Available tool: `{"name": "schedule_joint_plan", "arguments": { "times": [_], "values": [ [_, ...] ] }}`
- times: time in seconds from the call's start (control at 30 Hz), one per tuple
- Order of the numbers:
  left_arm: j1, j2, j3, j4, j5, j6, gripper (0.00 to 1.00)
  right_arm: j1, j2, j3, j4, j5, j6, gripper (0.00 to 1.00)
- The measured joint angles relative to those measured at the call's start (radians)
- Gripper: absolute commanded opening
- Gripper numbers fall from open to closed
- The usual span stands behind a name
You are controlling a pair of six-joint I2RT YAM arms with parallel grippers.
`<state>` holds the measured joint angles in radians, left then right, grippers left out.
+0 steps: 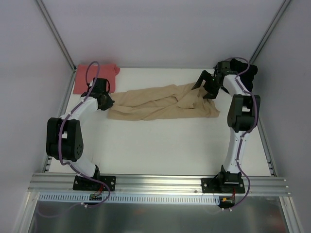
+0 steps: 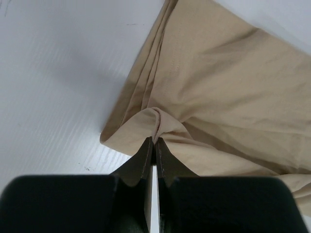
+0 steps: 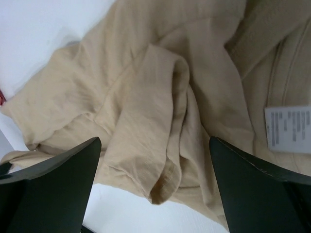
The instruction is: Fold and stack the t-shirts
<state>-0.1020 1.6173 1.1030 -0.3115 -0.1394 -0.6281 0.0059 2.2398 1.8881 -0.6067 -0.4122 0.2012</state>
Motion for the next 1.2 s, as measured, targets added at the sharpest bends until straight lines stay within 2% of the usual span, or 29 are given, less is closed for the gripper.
{"name": "schedule_joint_plan", "arguments": {
  "times": [0.23, 0.37, 0.4, 0.43, 0.47, 0.53, 0.6, 0.73, 0.9, 1.2],
  "values": [
    [0.012, 0.011, 0.046, 0.0, -0.004, 0.019, 0.0, -0.001, -0.186, -0.246, 0.056, -0.001, -0.001, 0.99],
    [0.027, 0.026, 0.082, -0.002, -0.006, 0.026, 0.01, -0.001, -0.273, -0.304, 0.08, -0.005, -0.003, 1.0],
    [0.032, 0.034, 0.094, -0.002, -0.007, 0.027, 0.05, -0.001, -0.283, -0.311, 0.088, -0.005, -0.005, 1.0],
    [0.036, 0.048, 0.108, -0.002, -0.009, 0.032, 0.11, -0.001, -0.292, -0.317, 0.095, -0.007, -0.005, 0.99],
    [0.039, 0.063, 0.121, -0.003, -0.01, 0.038, 0.31, -0.001, -0.296, -0.322, 0.102, -0.009, -0.007, 1.0],
    [0.045, 0.104, 0.154, -0.013, -0.018, 0.047, 0.56, -0.001, -0.303, -0.34, 0.116, -0.015, -0.01, 0.99],
    [0.05, 0.146, 0.18, -0.02, -0.025, 0.056, 0.99, -0.001, -0.309, -0.365, 0.125, -0.023, -0.011, 0.99],
    [0.058, 0.192, 0.19, -0.042, -0.028, 0.045, 0.99, 0.0, -0.321, -0.403, 0.124, -0.042, -0.012, 0.99],
    [0.058, 0.166, 0.162, -0.038, -0.024, 0.044, 0.99, 0.018, -0.332, -0.415, 0.124, -0.047, -0.012, 0.99],
    [0.058, -0.098, 0.017, -0.037, 0.032, 0.044, 0.99, 0.125, -0.324, -0.445, 0.143, -0.055, 0.0, 0.99]
  ]
}}
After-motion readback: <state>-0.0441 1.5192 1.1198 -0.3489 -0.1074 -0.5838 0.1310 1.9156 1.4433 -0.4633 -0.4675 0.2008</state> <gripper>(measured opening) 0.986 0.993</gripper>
